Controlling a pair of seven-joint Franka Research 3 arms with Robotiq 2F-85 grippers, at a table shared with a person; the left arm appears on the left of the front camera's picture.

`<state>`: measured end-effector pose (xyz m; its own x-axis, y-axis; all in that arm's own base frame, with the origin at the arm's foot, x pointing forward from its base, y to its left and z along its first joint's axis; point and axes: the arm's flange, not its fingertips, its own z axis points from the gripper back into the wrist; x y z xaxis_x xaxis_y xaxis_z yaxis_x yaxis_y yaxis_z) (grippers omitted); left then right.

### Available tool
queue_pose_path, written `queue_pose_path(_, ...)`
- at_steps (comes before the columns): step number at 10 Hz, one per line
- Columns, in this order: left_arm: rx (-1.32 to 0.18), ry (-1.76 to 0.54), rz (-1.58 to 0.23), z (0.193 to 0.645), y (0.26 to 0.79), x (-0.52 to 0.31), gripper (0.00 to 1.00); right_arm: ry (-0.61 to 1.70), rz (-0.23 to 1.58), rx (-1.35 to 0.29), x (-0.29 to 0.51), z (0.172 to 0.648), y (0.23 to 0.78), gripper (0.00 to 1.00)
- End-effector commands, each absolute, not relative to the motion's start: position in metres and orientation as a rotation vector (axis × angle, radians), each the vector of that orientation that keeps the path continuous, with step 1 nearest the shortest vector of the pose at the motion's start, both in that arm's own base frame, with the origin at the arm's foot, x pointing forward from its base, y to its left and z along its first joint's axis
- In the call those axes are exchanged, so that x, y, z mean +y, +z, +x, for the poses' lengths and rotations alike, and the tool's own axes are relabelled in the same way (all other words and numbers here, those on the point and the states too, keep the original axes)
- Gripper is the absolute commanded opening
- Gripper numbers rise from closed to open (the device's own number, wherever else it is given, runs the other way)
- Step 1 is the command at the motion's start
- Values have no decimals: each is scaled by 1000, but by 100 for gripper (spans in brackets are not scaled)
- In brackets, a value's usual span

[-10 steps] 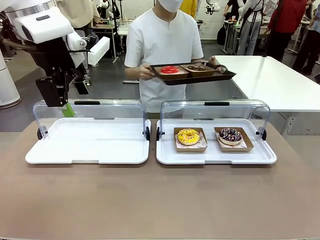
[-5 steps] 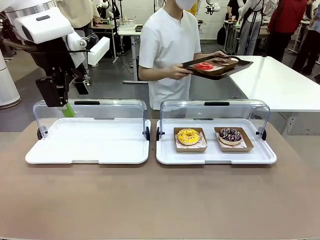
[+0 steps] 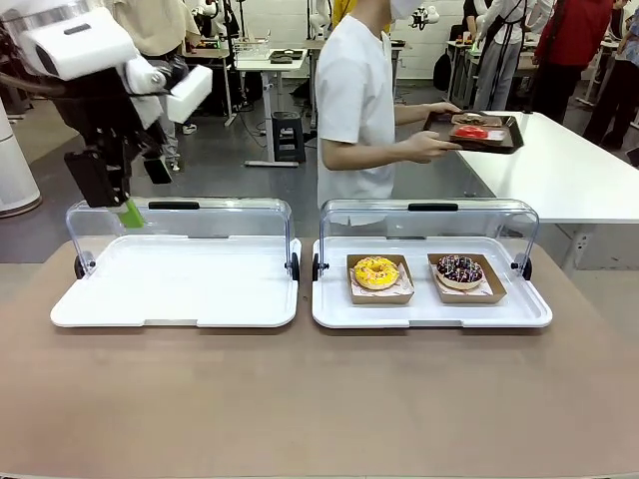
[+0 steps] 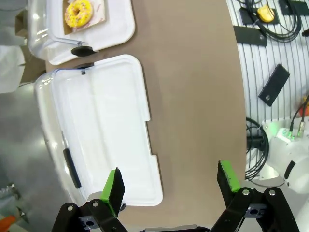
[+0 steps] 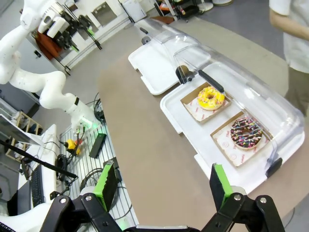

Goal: Provide the desired donut to the person.
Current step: Place the picked Paper togo box onto the Handle tray extended by the person.

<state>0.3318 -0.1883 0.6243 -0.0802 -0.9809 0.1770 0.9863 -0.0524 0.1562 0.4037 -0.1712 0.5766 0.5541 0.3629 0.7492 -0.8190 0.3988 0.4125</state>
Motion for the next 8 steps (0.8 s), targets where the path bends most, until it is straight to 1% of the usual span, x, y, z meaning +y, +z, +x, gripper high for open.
queue_pose_path(1, -376, -1588, -122, 306, 645, -131, 100, 814, 867, -622, -170, 403, 576, 100)
queue_pose_path(3, -496, -1525, -253, 296, 654, -66, 100, 814, 867, -622, -170, 403, 576, 100)
queue_pose_path(4, -536, -1540, -334, 290, 653, -37, 100, 814, 867, -622, -170, 403, 576, 100)
queue_pose_path(5, -568, -1505, -435, 288, 647, -4, 100, 814, 867, -622, -170, 403, 576, 100)
queue_pose_path(6, -633, -1494, -512, 291, 639, 24, 100, 814, 867, -622, -170, 403, 576, 100)
queue_pose_path(7, -741, -1503, -585, 292, 626, 50, 100, 814, 867, -622, -170, 403, 576, 100)
queue_pose_path(8, -807, -1491, -573, 290, 605, 72, 100, 814, 867, -622, -170, 403, 576, 100)
